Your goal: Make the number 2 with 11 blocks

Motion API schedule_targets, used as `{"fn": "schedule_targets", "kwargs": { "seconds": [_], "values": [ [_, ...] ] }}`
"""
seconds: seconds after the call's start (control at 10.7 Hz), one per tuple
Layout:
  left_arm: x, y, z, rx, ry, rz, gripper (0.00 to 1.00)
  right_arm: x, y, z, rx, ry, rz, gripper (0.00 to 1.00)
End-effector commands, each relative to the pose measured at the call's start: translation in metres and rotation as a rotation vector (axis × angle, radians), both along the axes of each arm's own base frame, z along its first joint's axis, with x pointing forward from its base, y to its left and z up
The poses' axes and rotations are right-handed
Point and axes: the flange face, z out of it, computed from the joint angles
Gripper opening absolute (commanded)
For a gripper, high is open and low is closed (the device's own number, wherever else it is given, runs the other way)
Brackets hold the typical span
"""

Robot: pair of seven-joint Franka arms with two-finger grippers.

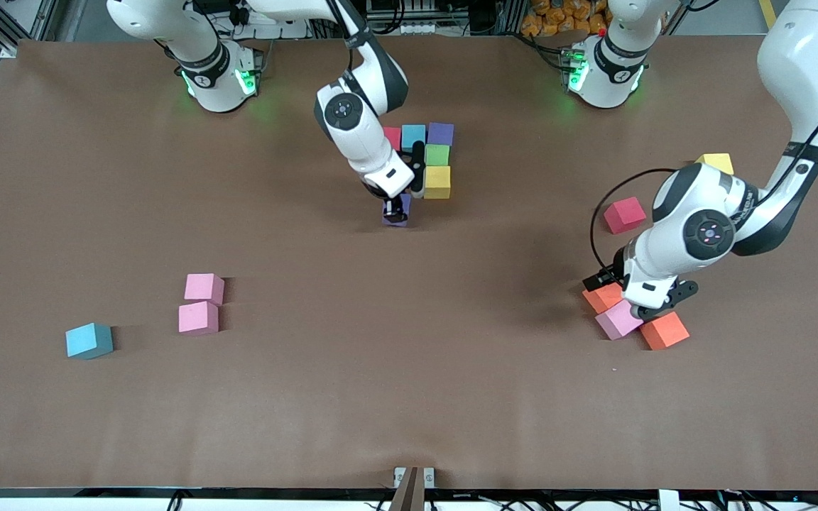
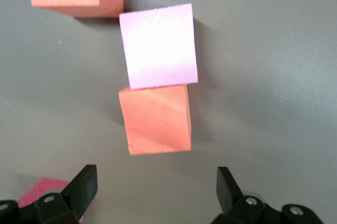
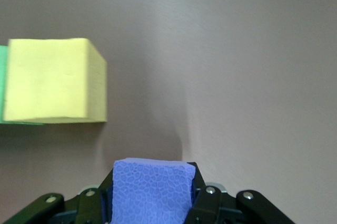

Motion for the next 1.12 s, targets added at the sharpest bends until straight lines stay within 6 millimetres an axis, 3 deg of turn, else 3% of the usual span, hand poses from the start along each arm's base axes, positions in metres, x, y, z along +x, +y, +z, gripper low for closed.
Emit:
{"fn": "schedule_targets", "kwargs": {
  "seconds": [0.0,0.65,1.03],
  "values": [
    [0.009,-0.004,-0.011,0.004,-0.003,-0.055,1.00,-0.037,-0.002,-0.005,0.061,-0.010,0.014,0.18],
    [0.025,0.011,-0.031,-0.003,-0.024,-0.045,1.00,-0.069,0.010,-0.018,0.089,-0.008,0.008,0.18],
    [0.026,0.012,-0.046,-0.023,-0.026,-0.044,1.00,-0.072,0.010,-0.023,0.083,-0.010,0.010,0.18]
  ]
}}
